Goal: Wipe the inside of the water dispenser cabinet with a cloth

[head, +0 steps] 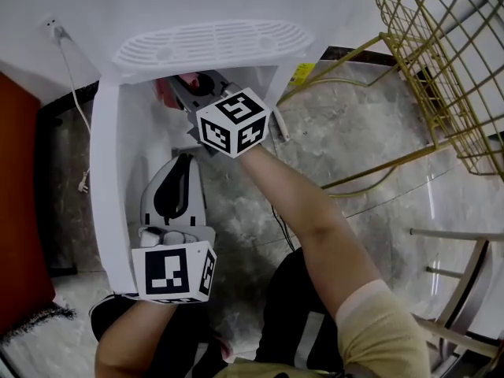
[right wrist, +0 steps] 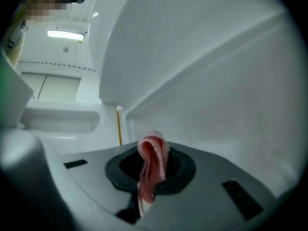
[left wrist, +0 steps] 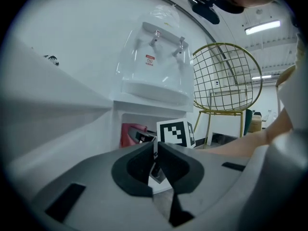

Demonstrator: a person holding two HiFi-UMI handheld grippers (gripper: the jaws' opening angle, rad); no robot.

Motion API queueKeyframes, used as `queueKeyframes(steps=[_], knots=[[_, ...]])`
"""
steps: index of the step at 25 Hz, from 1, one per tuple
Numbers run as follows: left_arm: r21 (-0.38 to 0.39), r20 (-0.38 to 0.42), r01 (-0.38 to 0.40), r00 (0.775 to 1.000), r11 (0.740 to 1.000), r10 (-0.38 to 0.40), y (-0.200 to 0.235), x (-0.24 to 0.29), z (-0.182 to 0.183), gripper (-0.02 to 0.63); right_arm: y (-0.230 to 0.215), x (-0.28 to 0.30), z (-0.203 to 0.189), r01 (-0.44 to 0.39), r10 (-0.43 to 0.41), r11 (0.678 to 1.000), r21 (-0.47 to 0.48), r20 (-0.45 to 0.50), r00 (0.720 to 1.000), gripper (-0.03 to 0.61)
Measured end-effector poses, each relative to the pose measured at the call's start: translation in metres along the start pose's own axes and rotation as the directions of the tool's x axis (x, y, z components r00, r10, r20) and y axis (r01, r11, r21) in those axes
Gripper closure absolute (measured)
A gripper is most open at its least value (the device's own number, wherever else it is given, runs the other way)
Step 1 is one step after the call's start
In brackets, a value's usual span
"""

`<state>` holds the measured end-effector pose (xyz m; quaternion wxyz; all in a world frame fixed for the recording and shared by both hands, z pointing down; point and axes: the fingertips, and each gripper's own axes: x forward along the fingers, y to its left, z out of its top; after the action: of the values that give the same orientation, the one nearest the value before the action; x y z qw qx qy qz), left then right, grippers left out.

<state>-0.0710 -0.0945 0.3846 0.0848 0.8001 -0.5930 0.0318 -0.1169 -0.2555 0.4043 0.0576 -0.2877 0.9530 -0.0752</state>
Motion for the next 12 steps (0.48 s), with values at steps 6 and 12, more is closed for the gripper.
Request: queueKeyframes(steps=[6,12], knots=[[-0.020,-0.009,-0.049,0.999,0.999,0.049,0.021,0.006,-0.004,0.597,0.003,0.008,-0.008,-0.008,0.008,0.999,-0.039,-0.021,1.000,0.550],[0.013,-0.009,-0.029,1.000,0.999,0.029,0.025,0.013,-0.005,0.597,0.017,0.016,-0.020,-0.036,0.032,0.997,-0.072,-0.057,0.998,0.551]])
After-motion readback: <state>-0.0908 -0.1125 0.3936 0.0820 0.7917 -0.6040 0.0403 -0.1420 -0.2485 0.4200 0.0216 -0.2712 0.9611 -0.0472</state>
